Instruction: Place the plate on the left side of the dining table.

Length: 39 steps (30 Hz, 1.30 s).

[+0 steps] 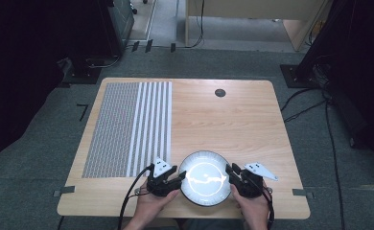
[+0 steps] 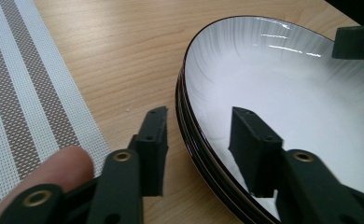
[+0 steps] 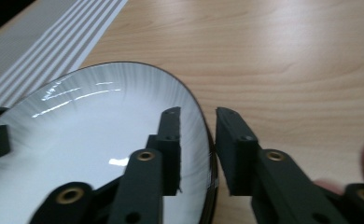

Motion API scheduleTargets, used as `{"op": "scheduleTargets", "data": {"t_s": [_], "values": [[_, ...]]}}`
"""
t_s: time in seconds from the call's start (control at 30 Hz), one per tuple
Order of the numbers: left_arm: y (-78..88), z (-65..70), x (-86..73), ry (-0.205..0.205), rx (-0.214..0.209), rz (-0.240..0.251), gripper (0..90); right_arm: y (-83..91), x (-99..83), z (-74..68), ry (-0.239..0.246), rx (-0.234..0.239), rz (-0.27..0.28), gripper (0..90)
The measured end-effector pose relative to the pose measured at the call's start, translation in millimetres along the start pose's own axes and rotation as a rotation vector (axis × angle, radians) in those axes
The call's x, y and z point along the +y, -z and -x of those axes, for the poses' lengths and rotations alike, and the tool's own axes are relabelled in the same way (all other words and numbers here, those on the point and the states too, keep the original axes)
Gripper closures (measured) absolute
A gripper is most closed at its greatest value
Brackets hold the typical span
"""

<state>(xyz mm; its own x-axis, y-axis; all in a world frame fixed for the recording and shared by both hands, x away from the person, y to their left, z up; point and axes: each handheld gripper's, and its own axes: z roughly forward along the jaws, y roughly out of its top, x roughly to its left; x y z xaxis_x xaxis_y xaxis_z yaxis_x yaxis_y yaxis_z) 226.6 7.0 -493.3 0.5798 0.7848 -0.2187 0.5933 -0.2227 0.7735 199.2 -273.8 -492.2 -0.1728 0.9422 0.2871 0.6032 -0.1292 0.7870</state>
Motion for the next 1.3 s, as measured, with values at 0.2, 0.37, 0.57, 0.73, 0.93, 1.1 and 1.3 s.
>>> {"op": "scheduleTargets", "data": {"t_s": [0.2,0.37,0.57,0.73,0.93,1.1,1.3], "values": [[-1.2,1.5,0.1,-0.007,-0.008,-0.004,69.8,2.1,-2.5,-2.0,0.007,-0.051,-0.023,83.1],[-0.8,3.3,0.1,-0.013,0.007,0.006,71.3,2.0,-2.6,-3.6,-0.027,-0.069,-0.037,83.2],[-0.8,3.9,-0.1,-0.011,0.013,0.012,71.9,2.3,-1.2,-3.2,-0.062,-0.069,-0.043,84.5],[-2.6,2.5,-0.9,-0.005,0.008,0.001,72.1,9.1,2.8,1.7,-0.124,-0.026,-0.018,89.3],[-2.1,4.0,-0.9,-0.015,0.025,0.010,73.6,9.5,1.8,9.4,-0.181,0.021,-0.021,89.6],[-0.9,5.3,-1.0,-0.016,0.034,0.030,75.7,8.4,-0.2,10.2,-0.201,0.031,-0.035,88.6],[-1.2,5.9,-1.5,-0.016,0.040,0.032,75.8,7.6,-1.3,2.1,-0.157,0.000,-0.019,80.8]]}}
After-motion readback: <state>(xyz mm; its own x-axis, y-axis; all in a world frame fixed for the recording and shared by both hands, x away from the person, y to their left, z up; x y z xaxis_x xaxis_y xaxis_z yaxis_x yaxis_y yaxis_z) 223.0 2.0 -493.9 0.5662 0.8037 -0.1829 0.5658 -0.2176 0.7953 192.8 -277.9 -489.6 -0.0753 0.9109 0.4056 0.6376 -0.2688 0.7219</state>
